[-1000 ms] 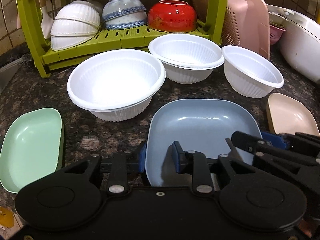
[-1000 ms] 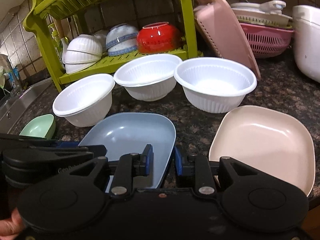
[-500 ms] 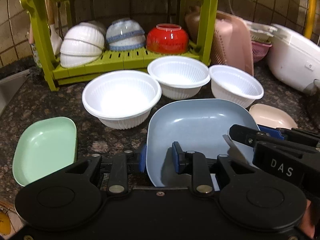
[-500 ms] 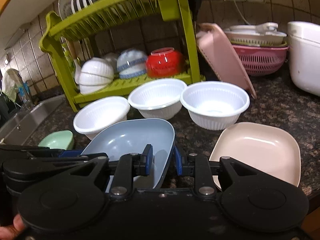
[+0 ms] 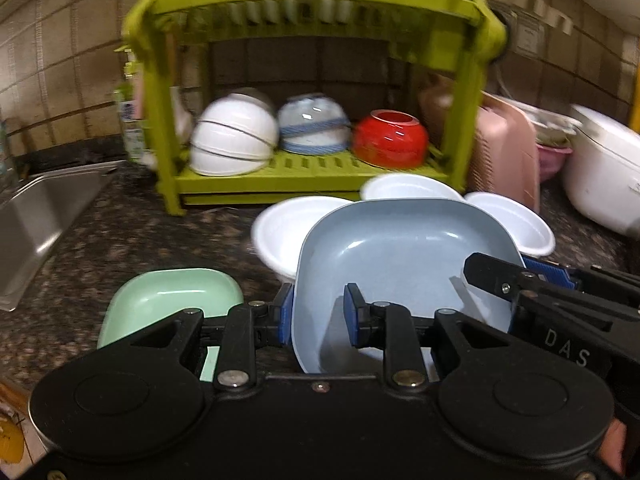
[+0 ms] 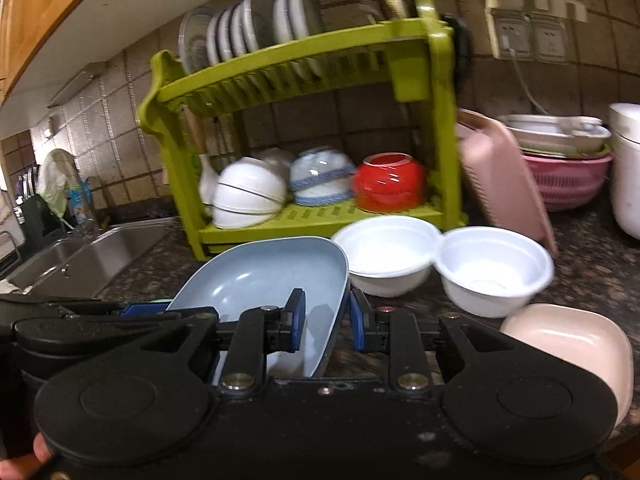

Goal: Organize plates and bowls
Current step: 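Lift the light blue plate with the left gripper and carry it toward the sink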

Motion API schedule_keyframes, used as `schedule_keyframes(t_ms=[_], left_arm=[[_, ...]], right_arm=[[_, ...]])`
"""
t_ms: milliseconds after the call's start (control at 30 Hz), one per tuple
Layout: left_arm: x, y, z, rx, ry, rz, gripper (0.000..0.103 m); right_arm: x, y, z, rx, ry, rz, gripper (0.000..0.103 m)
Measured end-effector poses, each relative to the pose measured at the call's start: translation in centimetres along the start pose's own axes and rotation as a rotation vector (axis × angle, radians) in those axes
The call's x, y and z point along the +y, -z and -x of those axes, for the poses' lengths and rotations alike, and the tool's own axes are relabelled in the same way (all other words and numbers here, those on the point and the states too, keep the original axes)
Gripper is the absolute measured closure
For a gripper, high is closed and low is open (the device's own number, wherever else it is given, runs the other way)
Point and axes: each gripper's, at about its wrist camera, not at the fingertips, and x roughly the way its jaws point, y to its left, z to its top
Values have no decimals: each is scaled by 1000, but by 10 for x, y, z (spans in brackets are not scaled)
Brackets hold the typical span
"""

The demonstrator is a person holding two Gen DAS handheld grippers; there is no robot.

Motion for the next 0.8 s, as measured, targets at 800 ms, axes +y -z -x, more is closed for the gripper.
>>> schedule_keyframes(t_ms=[800], left_arm=[[130,11,-17,18,-267,179,69]], right_arm=[[126,13,-85,50,-183,121,76]])
